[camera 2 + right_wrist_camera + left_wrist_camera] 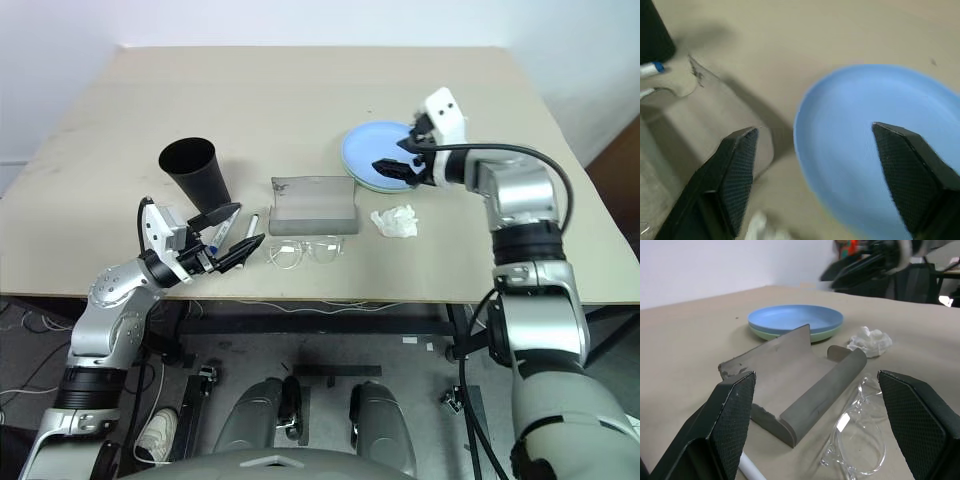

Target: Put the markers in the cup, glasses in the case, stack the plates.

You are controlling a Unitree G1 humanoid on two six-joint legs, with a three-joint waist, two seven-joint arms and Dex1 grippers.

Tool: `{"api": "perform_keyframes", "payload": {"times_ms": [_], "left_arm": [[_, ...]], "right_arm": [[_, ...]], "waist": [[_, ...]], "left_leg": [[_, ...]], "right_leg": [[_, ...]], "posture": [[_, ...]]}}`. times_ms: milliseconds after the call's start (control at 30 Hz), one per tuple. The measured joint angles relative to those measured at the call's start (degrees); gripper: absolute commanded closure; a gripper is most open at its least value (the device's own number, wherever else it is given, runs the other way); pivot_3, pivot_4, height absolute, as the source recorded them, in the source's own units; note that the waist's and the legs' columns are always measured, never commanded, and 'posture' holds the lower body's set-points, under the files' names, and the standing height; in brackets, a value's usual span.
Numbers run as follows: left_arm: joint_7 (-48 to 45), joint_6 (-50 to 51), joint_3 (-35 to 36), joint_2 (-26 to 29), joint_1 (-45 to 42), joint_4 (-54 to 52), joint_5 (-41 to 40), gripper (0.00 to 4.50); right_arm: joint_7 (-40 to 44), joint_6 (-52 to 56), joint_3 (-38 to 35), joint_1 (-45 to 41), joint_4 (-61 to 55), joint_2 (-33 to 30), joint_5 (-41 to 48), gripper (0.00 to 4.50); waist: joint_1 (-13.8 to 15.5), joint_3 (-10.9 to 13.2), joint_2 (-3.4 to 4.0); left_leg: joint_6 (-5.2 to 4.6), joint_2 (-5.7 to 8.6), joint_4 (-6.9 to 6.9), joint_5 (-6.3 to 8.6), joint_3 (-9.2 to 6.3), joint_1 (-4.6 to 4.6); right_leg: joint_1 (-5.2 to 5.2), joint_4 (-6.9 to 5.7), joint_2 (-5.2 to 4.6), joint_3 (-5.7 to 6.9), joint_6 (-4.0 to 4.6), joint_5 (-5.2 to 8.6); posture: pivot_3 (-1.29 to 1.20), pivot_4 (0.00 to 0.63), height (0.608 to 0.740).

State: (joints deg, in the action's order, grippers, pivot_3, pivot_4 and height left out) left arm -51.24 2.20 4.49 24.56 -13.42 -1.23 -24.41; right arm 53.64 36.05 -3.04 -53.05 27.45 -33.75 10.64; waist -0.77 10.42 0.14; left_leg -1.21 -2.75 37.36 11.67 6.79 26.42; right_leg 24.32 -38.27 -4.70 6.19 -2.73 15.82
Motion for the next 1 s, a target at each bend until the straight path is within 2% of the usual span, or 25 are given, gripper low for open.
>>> {"api": "perform_keyframes", "payload": {"times_ms": [167, 333, 667, 800, 1000], "left_arm": [[-0.59, -0.01, -0.40, 0.11, -0.35, 0.21, 0.00, 0.41], [-0.76, 0.05, -0.44, 0.18, -1.27, 0.75, 0.00, 0.41], [-0.96, 0.05, -0.43, 0.21, -2.21, 1.25, 0.03, 0.41], [-0.65, 0.21, -0.43, 0.22, -2.20, 1.24, 0.03, 0.41], [0.43, 1.24, -0.44, 0.22, -2.10, 0.90, 0.03, 0.41]], "right_arm": [[0.38, 7.94, -2.50, 6.38, -8.16, -3.67, 4.14, 0.04], [2.45, 12.23, 0.34, 13.48, -15.38, -5.58, 5.71, 0.04], [1.41, 9.13, 5.10, 18.71, -18.64, -5.58, 5.11, 0.04], [-0.08, 6.72, 6.92, 18.72, -16.42, -5.62, 2.59, 1.24], [-1.10, 4.22, 7.17, 17.81, -12.51, -5.62, 1.25, 3.32]], "waist": [[-0.21, 0.01, 0.02], [0.04, 0.01, 0.01], [0.08, 0.00, 0.01], [0.08, 0.00, 0.00], [0.11, 0.00, 0.00]], "left_leg": [[0.04, -0.08, -0.01, -0.03, 0.00, -0.04], [0.03, -0.06, 0.02, -0.02, 0.00, -0.02], [0.03, -0.06, 0.04, -0.03, -0.01, -0.02], [0.03, -0.06, 0.05, -0.03, -0.01, -0.02], [0.02, -0.06, 0.05, -0.03, 0.00, -0.01]], "right_leg": [[0.02, -0.03, 0.07, -0.01, 0.05, -0.03], [0.02, -0.02, 0.05, -0.01, 0.06, -0.03], [0.02, -0.02, 0.07, 0.00, 0.06, -0.03], [0.02, -0.02, 0.08, 0.00, 0.05, -0.04], [0.02, -0.02, 0.09, 0.00, 0.05, -0.04]], "posture": [[0.00, 0.150, 0.710], [0.00, 0.150, 0.710], [0.00, 0.150, 0.710], [0.00, 0.150, 0.710], [0.00, 0.150, 0.710]]}}
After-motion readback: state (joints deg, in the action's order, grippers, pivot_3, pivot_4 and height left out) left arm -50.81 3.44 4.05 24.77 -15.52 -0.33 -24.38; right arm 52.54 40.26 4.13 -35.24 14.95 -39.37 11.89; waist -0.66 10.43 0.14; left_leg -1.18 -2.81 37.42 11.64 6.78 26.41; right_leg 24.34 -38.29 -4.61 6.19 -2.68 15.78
